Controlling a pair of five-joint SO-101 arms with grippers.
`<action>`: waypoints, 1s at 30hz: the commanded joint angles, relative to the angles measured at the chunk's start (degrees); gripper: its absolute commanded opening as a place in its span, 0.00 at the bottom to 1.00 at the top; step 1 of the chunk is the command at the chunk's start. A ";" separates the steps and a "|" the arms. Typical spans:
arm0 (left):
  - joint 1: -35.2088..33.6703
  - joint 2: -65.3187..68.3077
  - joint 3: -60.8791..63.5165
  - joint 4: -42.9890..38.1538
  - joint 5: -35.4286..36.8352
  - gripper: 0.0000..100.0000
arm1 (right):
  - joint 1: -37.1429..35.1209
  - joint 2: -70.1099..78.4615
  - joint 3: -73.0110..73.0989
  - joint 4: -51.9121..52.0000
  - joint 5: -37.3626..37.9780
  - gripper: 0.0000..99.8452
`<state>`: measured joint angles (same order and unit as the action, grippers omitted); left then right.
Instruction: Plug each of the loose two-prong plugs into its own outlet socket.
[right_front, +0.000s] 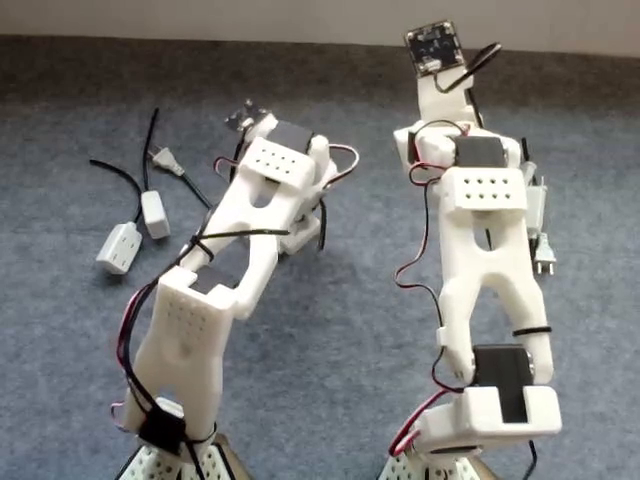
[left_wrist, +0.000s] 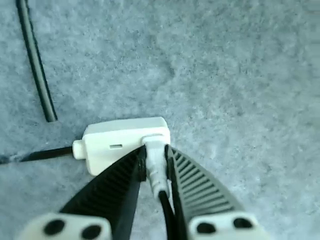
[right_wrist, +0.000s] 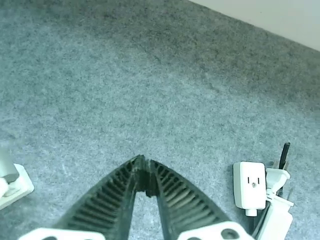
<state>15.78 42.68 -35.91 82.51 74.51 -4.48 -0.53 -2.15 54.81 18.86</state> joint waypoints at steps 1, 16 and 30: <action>-0.92 0.13 -0.13 1.76 3.69 0.01 | 0.40 -0.22 -2.95 -1.01 -0.44 0.01; 0.84 -0.22 -0.40 9.76 -6.07 0.01 | 2.68 -0.22 -3.38 -1.01 -0.62 0.01; -0.84 -10.51 -14.90 17.14 -21.80 0.12 | 2.51 -0.22 -3.30 -1.01 -0.62 0.01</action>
<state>15.96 38.29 -47.43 98.42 55.25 -2.46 -0.53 -2.15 54.81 18.86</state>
